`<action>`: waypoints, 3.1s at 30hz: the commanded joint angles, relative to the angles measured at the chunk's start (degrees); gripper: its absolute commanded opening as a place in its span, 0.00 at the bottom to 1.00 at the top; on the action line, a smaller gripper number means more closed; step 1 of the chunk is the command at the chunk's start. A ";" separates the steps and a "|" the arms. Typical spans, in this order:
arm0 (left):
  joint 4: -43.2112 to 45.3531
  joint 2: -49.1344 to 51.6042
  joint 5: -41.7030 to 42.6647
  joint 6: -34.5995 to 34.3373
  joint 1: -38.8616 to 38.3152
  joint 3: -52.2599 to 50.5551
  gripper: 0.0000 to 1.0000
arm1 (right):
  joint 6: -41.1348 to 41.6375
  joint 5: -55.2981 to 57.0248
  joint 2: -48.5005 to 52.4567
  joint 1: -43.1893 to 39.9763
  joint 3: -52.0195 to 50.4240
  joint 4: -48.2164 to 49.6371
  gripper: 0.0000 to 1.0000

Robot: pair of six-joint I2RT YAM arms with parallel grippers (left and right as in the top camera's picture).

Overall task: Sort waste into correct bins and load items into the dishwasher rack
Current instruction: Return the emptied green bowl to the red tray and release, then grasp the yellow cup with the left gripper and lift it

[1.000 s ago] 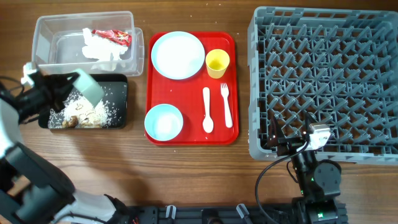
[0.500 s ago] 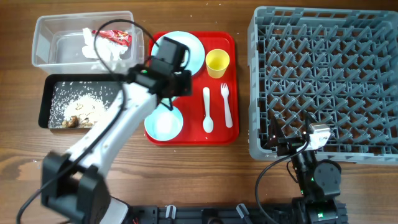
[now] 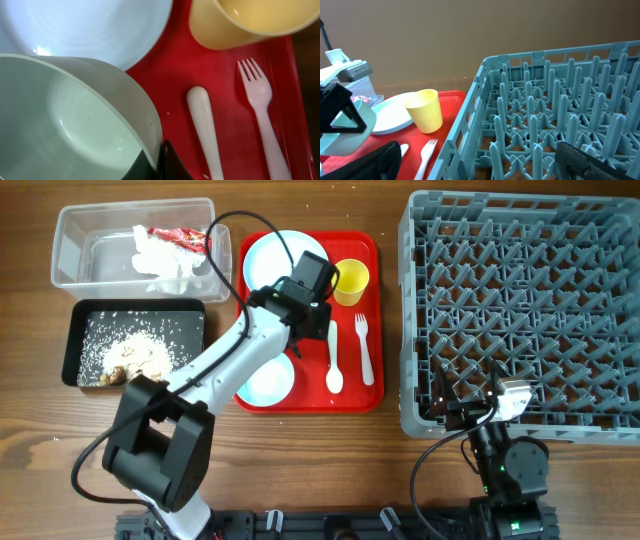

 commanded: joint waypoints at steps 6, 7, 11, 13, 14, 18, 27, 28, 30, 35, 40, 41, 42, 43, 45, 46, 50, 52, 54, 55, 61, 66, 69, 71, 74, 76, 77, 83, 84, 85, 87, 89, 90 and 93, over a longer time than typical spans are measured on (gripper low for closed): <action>-2.45 0.85 -0.92 4.48 -1.31 0.20 0.20 | -0.59 -0.96 -0.20 -0.24 -0.07 0.13 1.00; -2.56 0.85 -0.92 4.46 -1.31 0.20 0.23 | -0.59 -0.96 -0.20 -0.24 -0.07 0.13 1.00; -3.08 -0.94 -0.92 2.84 -1.27 1.38 0.36 | -0.61 -0.96 -0.20 -0.24 -0.07 0.13 1.00; -5.07 -4.55 -0.92 0.33 -0.87 3.37 0.46 | -0.59 -0.96 -0.20 -0.24 -0.07 0.13 1.00; -5.77 -6.14 -0.90 -0.28 -0.72 4.09 0.50 | -0.59 -0.96 -0.20 -0.24 -0.07 0.13 1.00; -7.72 -16.26 -0.48 -2.36 -0.42 4.50 0.65 | -0.57 -0.96 -0.20 -0.24 -0.07 0.13 1.00; -18.34 -38.93 -0.28 -12.07 15.89 4.50 1.00 | -0.59 -0.96 -0.20 -0.24 -0.07 0.13 1.00; -19.76 -40.65 -0.28 -11.87 18.53 4.50 1.00 | -0.61 -0.96 -0.20 -0.24 -0.07 0.13 1.00; -21.97 -41.94 0.98 -8.55 21.31 4.50 1.00 | -0.59 -0.96 -0.20 -0.24 -0.07 0.13 1.00; -9.57 -31.06 24.83 3.02 22.40 6.01 1.00 | -0.59 -0.96 -0.20 -0.24 -0.07 0.13 1.00; -7.87 -2.47 28.94 4.46 18.29 24.52 1.00 | -0.59 -0.96 -0.20 -0.24 -0.07 0.13 1.00; -7.08 -0.81 28.96 4.44 18.01 25.09 0.99 | -0.59 -0.96 -0.20 -0.24 -0.07 0.13 1.00; -6.45 0.48 28.92 4.26 17.81 25.07 1.00 | -0.61 -0.96 -0.20 -0.24 -0.07 0.13 1.00; -6.67 0.98 28.85 4.28 17.81 25.05 0.99 | -0.59 -0.96 -0.20 -0.24 -0.07 0.13 1.00; -7.19 1.14 27.52 4.26 17.84 25.05 0.99 | -0.59 -0.96 -0.20 -0.24 -0.07 0.13 0.99; -7.80 1.14 25.79 4.26 17.84 25.05 0.99 | -0.59 -0.96 -0.20 -0.24 -0.07 0.13 1.00; -8.92 1.14 23.28 4.28 17.81 24.96 1.00 | -0.59 -0.96 -0.20 -0.24 -0.07 0.13 0.99; -8.31 1.20 22.47 4.31 17.81 24.96 1.00 | -0.61 -0.96 -0.20 -0.24 -0.07 0.13 1.00; -8.11 1.66 22.05 4.31 17.42 24.96 1.00 | -0.59 -0.96 -0.20 -0.24 -0.07 0.13 1.00; -8.83 2.67 22.03 4.31 16.35 24.90 1.00 | -0.59 -0.96 -0.20 -0.24 -0.07 0.13 1.00; -7.52 8.35 22.40 4.37 13.16 24.85 0.99 | -0.59 -0.96 -0.20 -0.24 -0.07 0.13 1.00; -4.57 13.92 27.67 7.28 13.16 24.85 0.93 | -0.59 -0.96 -0.20 -0.24 -0.07 0.13 1.00; -4.44 17.14 28.22 7.28 13.00 24.85 0.87 | -0.61 -0.96 -0.20 -0.24 -0.07 0.13 1.00; -3.61 18.99 28.79 7.26 12.35 24.85 0.86 | -0.61 -0.96 -0.20 -0.24 -0.07 0.13 0.99; -0.24 19.98 28.72 7.23 10.95 24.85 0.83 | -0.72 -0.92 -0.20 -0.24 -0.07 0.13 1.00; 2.10 20.55 28.70 6.54 10.12 24.85 0.79 | -0.70 -0.96 -0.20 -0.24 -0.07 0.13 1.00; 3.13 21.05 28.68 5.75 9.75 24.85 0.78 | -0.72 -0.92 -0.20 -0.24 -0.07 0.15 1.00; 6.47 22.43 28.46 4.04 8.28 24.85 0.60 | -0.72 -0.76 -0.20 -0.24 -0.07 0.15 1.00; 6.45 22.43 28.41 4.02 8.28 24.85 0.57 | -0.68 -0.72 -0.20 -0.24 -0.07 0.20 1.00; 6.43 22.58 28.13 4.02 8.28 24.85 0.56 | -0.61 -0.74 -0.20 -0.24 -0.07 0.20 1.00; 6.40 23.23 28.06 3.74 8.28 24.85 0.49 | -0.55 -0.74 -0.20 -0.24 -0.07 0.20 1.00; 6.23 23.93 28.09 2.19 8.28 24.85 0.27 | -0.57 -0.74 -0.20 -0.24 -0.07 0.20 1.00; 6.23 24.06 28.06 1.07 8.28 24.85 0.17 | -0.57 -0.74 -0.20 -0.24 -0.07 0.22 1.00; 6.51 23.87 28.15 -2.54 8.46 24.87 0.04 | -0.59 -0.72 -0.20 -0.24 -0.07 1.60 1.00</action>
